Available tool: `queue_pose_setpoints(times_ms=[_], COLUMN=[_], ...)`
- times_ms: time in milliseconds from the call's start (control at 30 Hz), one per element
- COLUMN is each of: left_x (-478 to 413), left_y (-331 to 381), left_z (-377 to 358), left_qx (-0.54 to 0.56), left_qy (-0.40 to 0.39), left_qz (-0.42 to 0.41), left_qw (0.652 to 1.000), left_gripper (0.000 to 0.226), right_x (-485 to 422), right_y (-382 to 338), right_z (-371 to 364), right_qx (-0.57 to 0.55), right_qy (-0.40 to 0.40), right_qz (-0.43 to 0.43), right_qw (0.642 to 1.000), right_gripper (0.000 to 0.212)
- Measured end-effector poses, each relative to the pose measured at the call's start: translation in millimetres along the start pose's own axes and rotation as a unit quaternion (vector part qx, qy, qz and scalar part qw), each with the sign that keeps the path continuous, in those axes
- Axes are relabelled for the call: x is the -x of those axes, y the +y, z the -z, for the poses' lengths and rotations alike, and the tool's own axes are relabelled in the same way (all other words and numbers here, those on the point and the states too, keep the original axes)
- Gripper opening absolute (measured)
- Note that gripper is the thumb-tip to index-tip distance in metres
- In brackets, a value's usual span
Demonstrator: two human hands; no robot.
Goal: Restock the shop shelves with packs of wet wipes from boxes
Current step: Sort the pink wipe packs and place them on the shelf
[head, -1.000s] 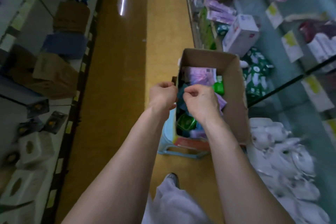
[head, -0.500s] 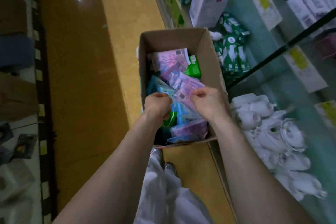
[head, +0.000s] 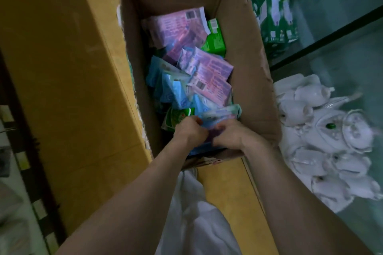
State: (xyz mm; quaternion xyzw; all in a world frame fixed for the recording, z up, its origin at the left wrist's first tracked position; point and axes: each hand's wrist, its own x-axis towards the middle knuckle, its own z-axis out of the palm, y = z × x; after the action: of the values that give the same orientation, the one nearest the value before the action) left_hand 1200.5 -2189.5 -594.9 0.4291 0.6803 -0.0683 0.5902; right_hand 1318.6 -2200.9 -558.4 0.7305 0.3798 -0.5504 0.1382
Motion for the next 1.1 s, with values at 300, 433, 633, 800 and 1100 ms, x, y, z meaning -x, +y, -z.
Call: queue_pose_setpoints(times_ms=[300,433,633,800,1100], left_x=[-26.3,-40.9,-47.3,-39.6,-32.8], left_y=[6.7,9.4,12.7,16.8,11.3], left_z=[-28.0,-30.2,-20.0,13.6,27.5], left_qx=[-0.315,-0.359,-0.366,-0.297,-0.155], left_qy=[-0.003,-0.006,-0.075,-0.130,-0.177], left_qz=[-0.119,-0.147,-0.178,-0.136,-0.088], left_qw=[0.942,0.922,0.910,0.936,0.968], left_gripper=[0.037,0.040,0.043,0.022,0.061], right_x=[-17.1,-24.7,-32.6,-32.9,-40.9], right_y=[3.8,6.4,7.3,11.5,-2.3], right_z=[-21.8,-24.7,-18.4,-6.0,1.0], right_qx=[0.198,0.210,0.240,0.195,-0.120], right_qy=[0.008,0.007,-0.005,0.067,0.229], right_qz=[0.001,0.001,-0.011,-0.006,0.005], right_qw=[0.980,0.978,0.971,0.978,0.966], right_gripper=[0.050,0.045,0.040,0.033,0.029])
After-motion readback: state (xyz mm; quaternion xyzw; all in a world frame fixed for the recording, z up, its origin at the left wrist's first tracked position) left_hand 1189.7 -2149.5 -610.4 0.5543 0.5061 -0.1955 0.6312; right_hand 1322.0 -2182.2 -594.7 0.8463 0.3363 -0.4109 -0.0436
